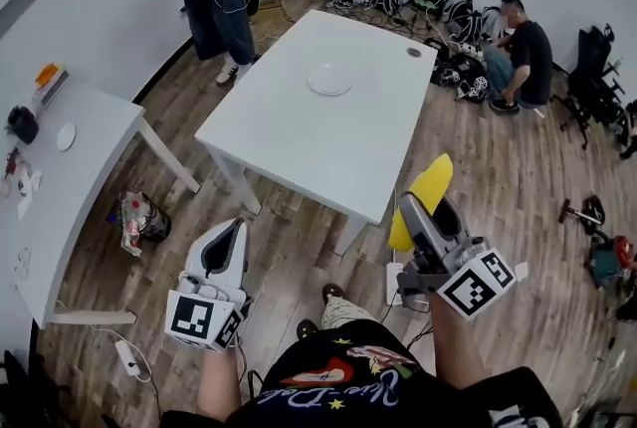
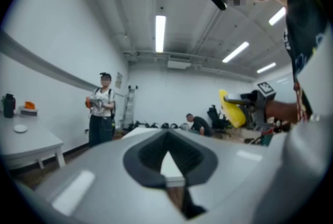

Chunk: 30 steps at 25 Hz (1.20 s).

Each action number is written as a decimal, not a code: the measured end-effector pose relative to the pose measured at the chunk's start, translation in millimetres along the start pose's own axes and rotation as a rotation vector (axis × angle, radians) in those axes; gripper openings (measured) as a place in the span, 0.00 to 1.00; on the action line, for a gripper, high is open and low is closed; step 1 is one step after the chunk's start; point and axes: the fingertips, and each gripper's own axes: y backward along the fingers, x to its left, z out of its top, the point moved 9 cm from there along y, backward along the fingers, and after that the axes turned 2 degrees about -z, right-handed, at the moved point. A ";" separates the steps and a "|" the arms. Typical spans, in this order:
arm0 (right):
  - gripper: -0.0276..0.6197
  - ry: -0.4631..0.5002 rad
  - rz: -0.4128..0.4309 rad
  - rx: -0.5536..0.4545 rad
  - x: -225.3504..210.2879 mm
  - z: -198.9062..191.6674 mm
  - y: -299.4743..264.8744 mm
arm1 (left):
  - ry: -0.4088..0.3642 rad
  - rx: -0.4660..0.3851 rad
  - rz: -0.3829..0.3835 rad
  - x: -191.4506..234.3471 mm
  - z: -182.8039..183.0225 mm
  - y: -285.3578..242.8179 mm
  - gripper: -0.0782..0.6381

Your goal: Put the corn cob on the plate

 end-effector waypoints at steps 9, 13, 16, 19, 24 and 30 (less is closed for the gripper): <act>0.45 0.011 -0.097 -0.034 -72.1 -8.2 -150.3 | -0.008 0.007 -0.088 120.5 -6.8 -134.9 0.11; 0.45 0.007 -0.087 -0.027 -109.5 9.6 -194.5 | -0.049 -0.016 -0.101 136.3 11.5 -202.0 0.11; 0.45 0.015 -0.081 -0.005 -136.8 17.2 -229.0 | -0.069 -0.016 -0.132 145.8 13.4 -250.3 0.11; 0.45 0.057 -0.067 0.043 -165.5 24.5 -268.8 | -0.059 -0.018 -0.152 154.4 12.9 -288.4 0.11; 0.45 0.217 -0.062 0.218 -209.8 23.5 -348.2 | -0.027 0.018 -0.185 171.9 10.0 -322.9 0.11; 0.45 0.241 -0.168 0.534 -272.2 -23.7 -441.3 | -0.008 0.033 -0.196 202.7 12.5 -354.4 0.11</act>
